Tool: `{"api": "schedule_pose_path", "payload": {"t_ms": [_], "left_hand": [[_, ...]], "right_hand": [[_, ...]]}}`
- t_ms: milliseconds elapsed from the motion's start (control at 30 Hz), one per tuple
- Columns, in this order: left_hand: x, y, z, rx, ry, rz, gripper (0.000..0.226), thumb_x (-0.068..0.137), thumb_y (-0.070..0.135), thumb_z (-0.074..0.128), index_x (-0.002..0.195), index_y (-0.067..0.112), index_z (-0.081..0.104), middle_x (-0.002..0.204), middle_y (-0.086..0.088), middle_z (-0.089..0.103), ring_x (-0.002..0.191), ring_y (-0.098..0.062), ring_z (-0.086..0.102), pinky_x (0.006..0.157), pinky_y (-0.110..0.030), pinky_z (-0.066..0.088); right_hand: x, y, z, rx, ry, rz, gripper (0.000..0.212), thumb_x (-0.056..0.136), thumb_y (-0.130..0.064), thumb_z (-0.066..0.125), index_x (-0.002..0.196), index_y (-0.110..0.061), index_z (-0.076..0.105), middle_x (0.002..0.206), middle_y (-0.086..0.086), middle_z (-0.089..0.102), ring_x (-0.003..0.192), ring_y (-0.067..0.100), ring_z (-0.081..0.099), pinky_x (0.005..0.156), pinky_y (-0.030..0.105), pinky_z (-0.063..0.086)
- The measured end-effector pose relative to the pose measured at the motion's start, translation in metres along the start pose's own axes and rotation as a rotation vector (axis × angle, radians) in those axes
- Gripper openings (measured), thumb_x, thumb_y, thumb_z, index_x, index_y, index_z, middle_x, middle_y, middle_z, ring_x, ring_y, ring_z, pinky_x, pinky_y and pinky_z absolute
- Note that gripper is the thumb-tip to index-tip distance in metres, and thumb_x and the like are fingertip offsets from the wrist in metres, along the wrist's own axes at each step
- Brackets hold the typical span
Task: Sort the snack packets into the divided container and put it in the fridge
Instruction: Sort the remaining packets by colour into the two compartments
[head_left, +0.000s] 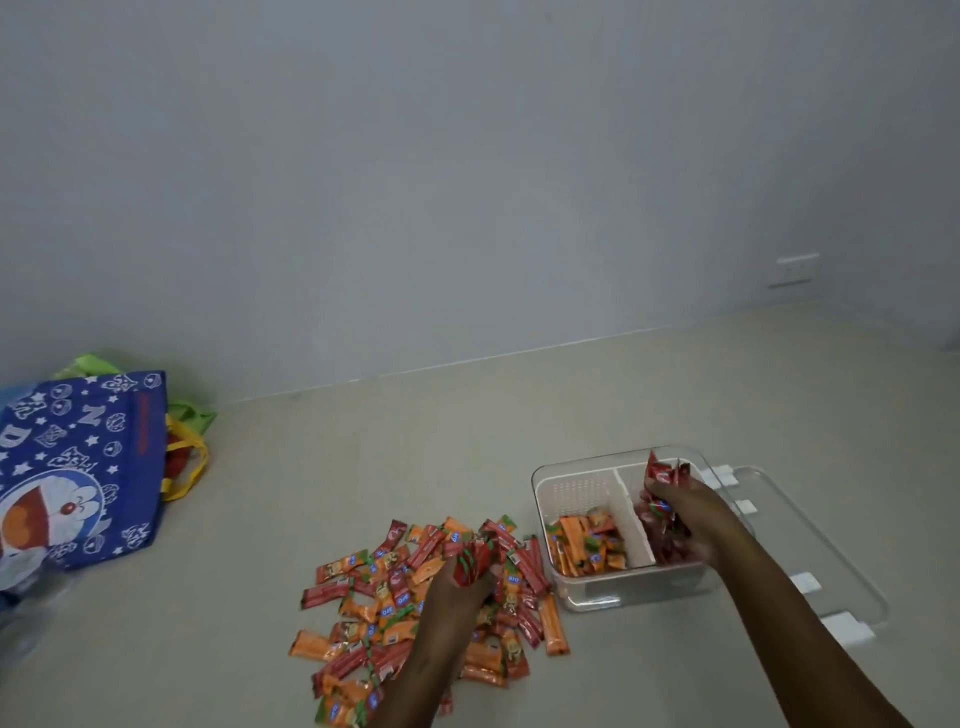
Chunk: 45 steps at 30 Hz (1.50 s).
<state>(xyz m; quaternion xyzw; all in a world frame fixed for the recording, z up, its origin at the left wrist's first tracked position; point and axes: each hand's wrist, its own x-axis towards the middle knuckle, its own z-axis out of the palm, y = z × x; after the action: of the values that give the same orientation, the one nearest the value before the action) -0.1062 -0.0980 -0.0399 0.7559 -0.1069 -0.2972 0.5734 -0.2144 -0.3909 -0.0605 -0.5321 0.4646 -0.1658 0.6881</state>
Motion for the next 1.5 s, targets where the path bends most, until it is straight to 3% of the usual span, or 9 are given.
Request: {"api": "schedule_pose_path", "payload": {"t_ms": [267, 433, 600, 733, 867, 1000, 1233, 1400, 1500], "left_hand": [[-0.001, 0.015, 0.063, 0.03, -0.032, 0.024, 0.023, 0.087, 0.028, 0.068, 0.11, 0.027, 0.065, 0.098, 0.007, 0.075, 0.094, -0.013, 0.07, 0.086, -0.032, 0.055], [0.001, 0.029, 0.099, 0.062, -0.062, 0.027, 0.018, 0.089, 0.028, 0.066, 0.107, 0.025, 0.064, 0.099, 0.002, 0.073, 0.092, -0.013, 0.069, 0.073, -0.021, 0.052], [0.023, 0.051, 0.143, 0.12, -0.106, 0.026, 0.008, 0.091, 0.025, 0.063, 0.098, 0.025, 0.064, 0.091, 0.001, 0.071, 0.08, -0.012, 0.068, 0.068, -0.022, 0.052], [0.057, 0.065, 0.198, 0.286, -0.251, -0.011, 0.006, 0.088, 0.018, 0.063, 0.083, 0.014, 0.063, 0.074, -0.004, 0.065, 0.054, -0.01, 0.06, 0.052, -0.024, 0.052], [0.093, 0.06, 0.25, 0.601, -0.278, 0.025, 0.018, 0.077, 0.027, 0.066, 0.082, 0.01, 0.066, 0.086, -0.015, 0.072, 0.078, -0.029, 0.07, 0.076, -0.04, 0.06], [0.116, 0.043, 0.271, 0.676, -0.291, -0.026, 0.042, 0.075, 0.028, 0.07, 0.102, -0.003, 0.065, 0.1, -0.021, 0.071, 0.087, -0.032, 0.071, 0.074, -0.038, 0.059], [0.077, 0.043, 0.242, 0.729, -0.308, 0.21, 0.034, 0.083, 0.021, 0.063, 0.116, 0.012, 0.058, 0.113, -0.005, 0.065, 0.104, -0.023, 0.061, 0.079, -0.025, 0.042], [0.032, 0.018, 0.164, 0.508, -0.179, 0.378, 0.016, 0.085, 0.013, 0.059, 0.096, 0.024, 0.064, 0.097, 0.007, 0.068, 0.087, -0.008, 0.063, 0.077, -0.027, 0.051], [0.007, -0.009, 0.104, 0.458, -0.058, 0.369, 0.015, 0.089, 0.012, 0.06, 0.095, 0.025, 0.066, 0.094, 0.011, 0.067, 0.085, 0.001, 0.061, 0.07, -0.016, 0.048]], "right_hand": [[0.042, 0.014, -0.028, -0.369, -0.091, 0.19, 0.022, 0.082, -0.004, 0.063, 0.099, 0.01, 0.061, 0.083, 0.026, 0.065, 0.062, 0.03, 0.064, 0.07, 0.047, 0.056], [0.034, 0.009, -0.034, -0.555, 0.052, -0.029, 0.032, 0.088, -0.02, 0.058, 0.113, 0.0, 0.061, 0.114, 0.018, 0.065, 0.101, 0.03, 0.061, 0.082, 0.029, 0.046], [-0.024, 0.016, -0.062, -0.152, 0.212, -0.269, 0.011, 0.09, -0.02, 0.059, 0.101, -0.019, 0.061, 0.102, 0.004, 0.067, 0.093, 0.02, 0.063, 0.081, 0.036, 0.05], [-0.051, 0.047, -0.091, 0.076, 0.21, -0.221, 0.009, 0.087, -0.015, 0.064, 0.094, -0.021, 0.063, 0.094, 0.005, 0.07, 0.088, 0.024, 0.067, 0.08, 0.042, 0.054], [-0.058, 0.059, -0.118, 0.211, 0.181, -0.137, 0.005, 0.091, -0.003, 0.056, 0.093, -0.007, 0.059, 0.095, 0.019, 0.068, 0.081, 0.033, 0.065, 0.074, 0.034, 0.05], [-0.062, 0.063, -0.129, 0.25, 0.185, -0.129, 0.005, 0.093, -0.005, 0.053, 0.095, -0.006, 0.058, 0.098, 0.018, 0.069, 0.084, 0.033, 0.064, 0.079, 0.035, 0.049], [-0.074, 0.061, -0.105, 0.209, 0.122, -0.137, 0.01, 0.093, -0.005, 0.051, 0.091, -0.009, 0.06, 0.094, 0.015, 0.07, 0.083, 0.026, 0.067, 0.077, 0.032, 0.05], [-0.088, 0.065, -0.067, 0.125, 0.046, -0.156, 0.009, 0.093, -0.01, 0.053, 0.089, -0.009, 0.061, 0.095, 0.013, 0.07, 0.085, 0.027, 0.068, 0.083, 0.037, 0.05], [-0.1, 0.069, -0.038, 0.076, -0.023, -0.147, 0.009, 0.093, -0.009, 0.054, 0.088, -0.009, 0.061, 0.096, 0.013, 0.071, 0.086, 0.029, 0.068, 0.084, 0.039, 0.05]]}}
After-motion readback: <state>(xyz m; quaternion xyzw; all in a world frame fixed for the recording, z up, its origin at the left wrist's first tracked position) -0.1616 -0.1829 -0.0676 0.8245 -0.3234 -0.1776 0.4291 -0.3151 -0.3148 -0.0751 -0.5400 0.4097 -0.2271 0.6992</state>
